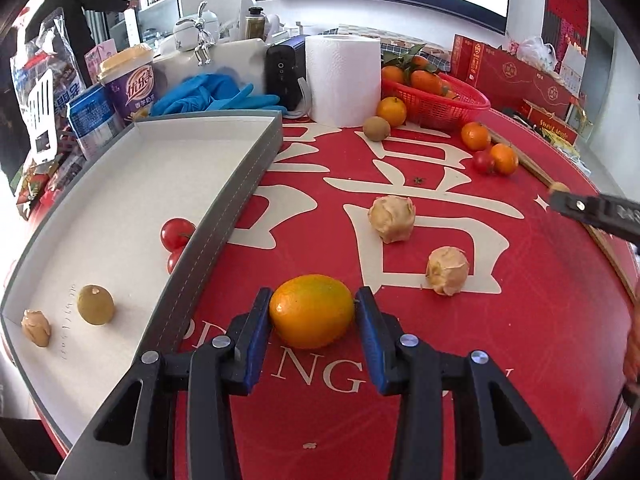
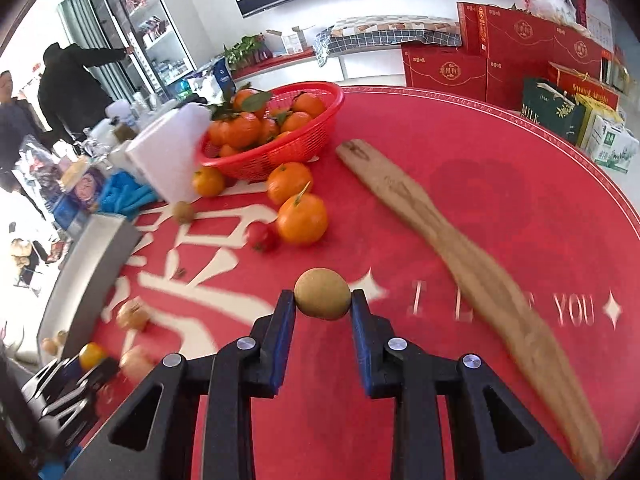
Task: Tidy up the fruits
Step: 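Grasp a brown kiwi with the right tool while the left tool holds the mandarin, then carry the mandarin with the left tool over the white tray while the right tool carries the kiwi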
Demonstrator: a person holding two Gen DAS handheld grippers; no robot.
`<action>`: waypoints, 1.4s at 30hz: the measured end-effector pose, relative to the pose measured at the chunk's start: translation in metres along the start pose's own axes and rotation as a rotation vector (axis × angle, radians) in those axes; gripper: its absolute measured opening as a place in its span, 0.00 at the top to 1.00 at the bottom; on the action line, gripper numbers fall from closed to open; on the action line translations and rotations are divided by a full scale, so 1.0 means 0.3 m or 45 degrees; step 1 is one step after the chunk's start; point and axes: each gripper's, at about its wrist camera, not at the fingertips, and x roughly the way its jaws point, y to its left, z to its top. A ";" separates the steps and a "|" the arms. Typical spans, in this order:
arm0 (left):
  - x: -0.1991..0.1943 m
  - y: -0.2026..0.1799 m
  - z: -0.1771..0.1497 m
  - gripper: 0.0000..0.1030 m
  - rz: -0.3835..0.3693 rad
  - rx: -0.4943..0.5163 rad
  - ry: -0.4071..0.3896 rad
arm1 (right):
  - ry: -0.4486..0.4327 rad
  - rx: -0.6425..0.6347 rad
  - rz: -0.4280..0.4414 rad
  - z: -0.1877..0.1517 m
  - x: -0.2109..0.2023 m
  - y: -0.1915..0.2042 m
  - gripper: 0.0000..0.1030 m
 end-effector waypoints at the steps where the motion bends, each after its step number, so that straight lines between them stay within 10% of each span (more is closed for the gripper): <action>1: 0.000 0.000 0.000 0.57 -0.004 -0.003 0.000 | -0.008 -0.010 0.001 -0.013 -0.014 0.013 0.72; 42: -0.198 0.184 0.054 0.56 0.008 -0.075 -0.196 | 0.004 -0.325 0.129 -0.033 -0.044 0.466 0.72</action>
